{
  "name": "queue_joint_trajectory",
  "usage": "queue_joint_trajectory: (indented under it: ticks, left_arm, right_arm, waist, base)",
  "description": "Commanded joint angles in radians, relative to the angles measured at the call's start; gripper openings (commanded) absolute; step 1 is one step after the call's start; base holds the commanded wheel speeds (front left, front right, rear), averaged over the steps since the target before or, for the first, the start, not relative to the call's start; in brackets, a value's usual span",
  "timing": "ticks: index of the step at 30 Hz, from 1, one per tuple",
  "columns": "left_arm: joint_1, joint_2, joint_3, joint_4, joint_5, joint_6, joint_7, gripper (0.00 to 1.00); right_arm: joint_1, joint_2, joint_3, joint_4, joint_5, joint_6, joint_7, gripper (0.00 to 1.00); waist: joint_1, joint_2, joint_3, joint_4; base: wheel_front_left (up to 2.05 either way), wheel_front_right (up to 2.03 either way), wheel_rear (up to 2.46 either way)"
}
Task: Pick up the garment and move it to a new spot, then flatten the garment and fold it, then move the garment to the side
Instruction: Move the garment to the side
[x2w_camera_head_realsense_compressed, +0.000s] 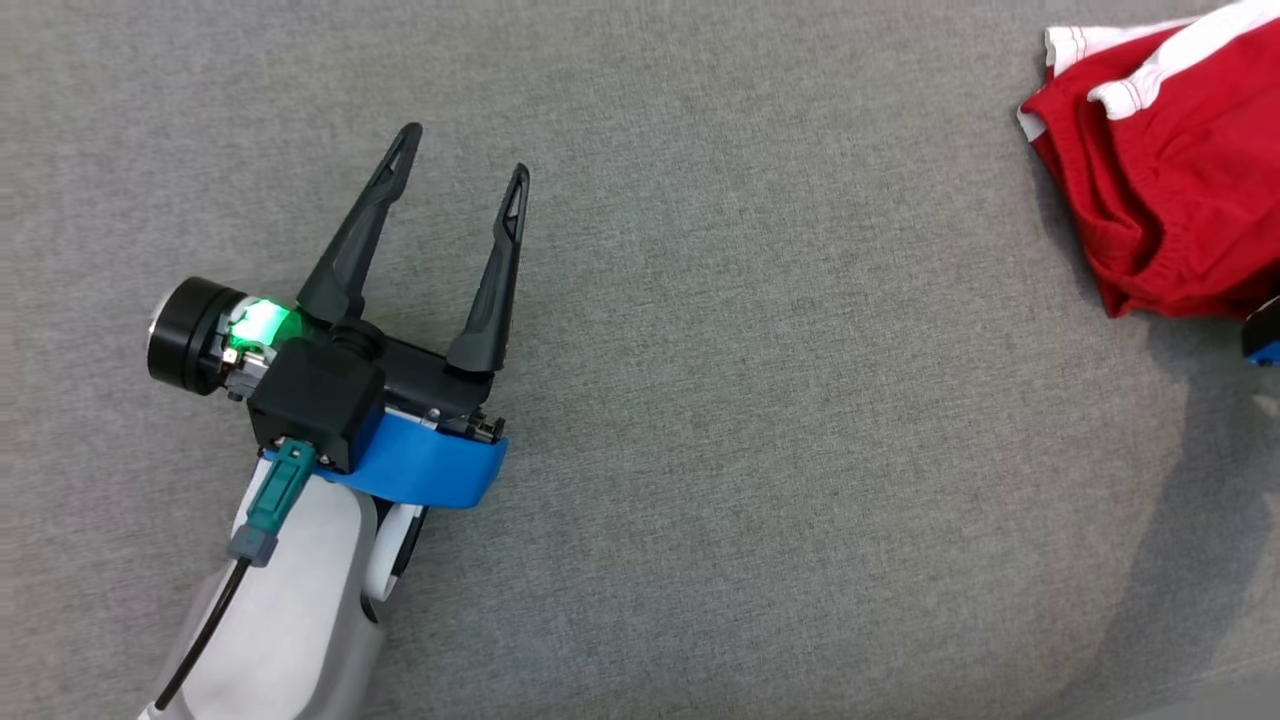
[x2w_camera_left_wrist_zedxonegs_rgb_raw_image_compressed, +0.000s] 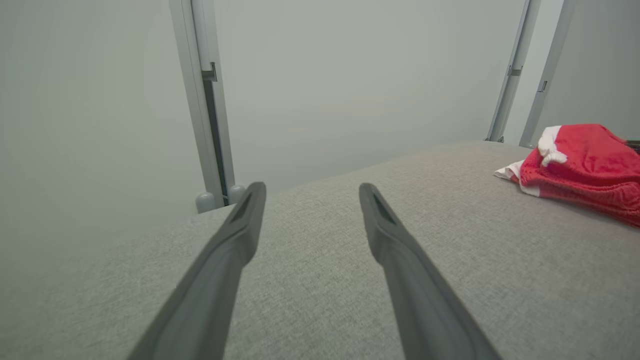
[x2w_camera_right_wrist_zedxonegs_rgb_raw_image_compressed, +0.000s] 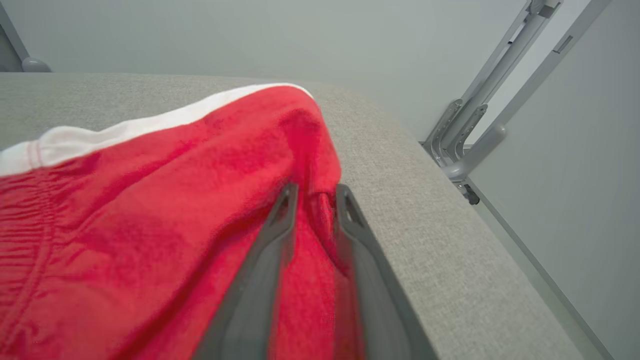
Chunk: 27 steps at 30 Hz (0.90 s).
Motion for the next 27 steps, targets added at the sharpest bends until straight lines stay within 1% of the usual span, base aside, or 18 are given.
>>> queue_joint_trajectory:
  ticks: [1,2,5,8,10,15,18,22,27]
  left_arm:
    - [-0.009,0.001,0.002,0.003,-0.004,0.001,-0.004,1.0]
    - [-0.004,-0.003,0.002,0.009,-0.007,0.003,-0.005,1.0]
    - [0.019,-0.01,0.004,0.03,-0.019,0.01,-0.012,1.0]
    - [0.049,-0.013,0.013,0.05,-0.034,0.019,-0.014,1.0]
    - [0.075,-0.018,0.019,0.065,-0.044,0.029,-0.016,1.0]
    - [0.146,-0.02,0.038,0.099,-0.069,0.047,-0.019,1.0]
    - [0.184,-0.025,0.046,0.122,-0.085,0.058,-0.018,1.0]
    - [0.229,-0.026,0.062,0.149,-0.106,0.071,-0.019,1.0]
    - [0.282,-0.02,0.087,0.18,-0.127,0.087,-0.02,1.0]
  right_arm:
    - [0.013,0.007,-0.007,0.001,-0.014,0.0,-0.008,0.92]
    - [0.028,0.014,-0.017,-0.001,-0.028,0.0,-0.011,1.0]
    - [0.072,0.043,-0.048,-0.034,-0.069,0.0,-0.027,1.0]
    - [0.14,0.086,-0.065,-0.098,-0.093,0.0,-0.041,1.0]
    - [0.2,0.119,-0.062,-0.162,-0.103,0.0,-0.046,1.0]
    - [0.359,0.225,-0.027,-0.352,-0.114,0.0,-0.049,1.0]
    - [0.444,0.263,0.0,-0.45,-0.116,0.0,-0.025,1.0]
    - [0.523,0.29,0.049,-0.546,-0.101,0.0,0.019,1.0]
    - [0.587,0.304,0.091,-0.61,-0.077,0.0,0.065,1.0]
  waist:
    - [-0.0001,-0.0002,-0.007,0.0]
    - [-0.0001,-0.0002,-0.017,0.002]
    - [-0.0001,-0.0002,-0.056,0.008]
    - [-0.0001,-0.0002,-0.107,0.017]
    - [-0.0001,-0.0002,-0.144,0.024]
    - [-0.0001,-0.0002,-0.23,0.057]
    - [-0.0001,-0.0002,-0.277,0.085]
    - [-0.0001,-0.0002,-0.33,0.128]
    - [-0.0001,-0.0002,-0.389,0.175]
  base:
    - [0.0,0.0,0.0]
    - [0.0,0.0,0.0]
    - [0.0,0.0,0.0]
    - [0.0,0.0,0.0]
    - [0.0,0.0,0.0]
    - [0.0,0.0,0.0]
    - [0.0,0.0,0.0]
    - [0.0,0.0,0.0]
    - [0.0,0.0,0.0]
